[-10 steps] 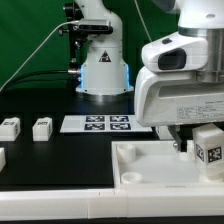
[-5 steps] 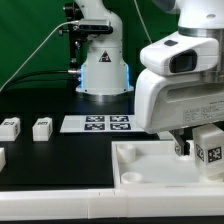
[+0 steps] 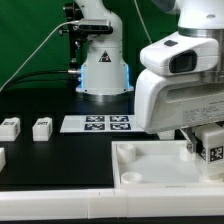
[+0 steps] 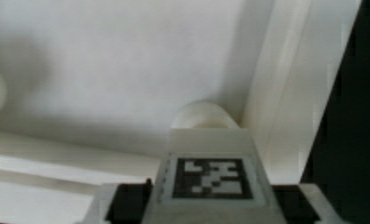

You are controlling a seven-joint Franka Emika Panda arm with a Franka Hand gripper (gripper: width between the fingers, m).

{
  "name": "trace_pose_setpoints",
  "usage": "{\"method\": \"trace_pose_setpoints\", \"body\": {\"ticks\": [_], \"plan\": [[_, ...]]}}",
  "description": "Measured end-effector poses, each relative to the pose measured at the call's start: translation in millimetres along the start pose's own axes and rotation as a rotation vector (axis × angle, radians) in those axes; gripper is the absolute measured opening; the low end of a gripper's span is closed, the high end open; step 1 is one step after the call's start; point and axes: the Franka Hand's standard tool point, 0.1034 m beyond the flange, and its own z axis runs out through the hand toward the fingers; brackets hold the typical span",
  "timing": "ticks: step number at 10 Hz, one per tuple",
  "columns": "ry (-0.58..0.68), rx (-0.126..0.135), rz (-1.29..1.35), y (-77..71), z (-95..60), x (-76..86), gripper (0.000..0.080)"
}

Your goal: Assemble one leg

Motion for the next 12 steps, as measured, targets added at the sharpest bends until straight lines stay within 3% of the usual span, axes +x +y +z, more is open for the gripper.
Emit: {"method": "trace_pose_setpoints", "body": {"ticks": [3,12], "plan": [[0.0,0.005,0.079,-1.0,0.1,0.0,0.0289],[0.001,0.021,1.236,-7.5,1.4,-0.5,0.0291]]}}
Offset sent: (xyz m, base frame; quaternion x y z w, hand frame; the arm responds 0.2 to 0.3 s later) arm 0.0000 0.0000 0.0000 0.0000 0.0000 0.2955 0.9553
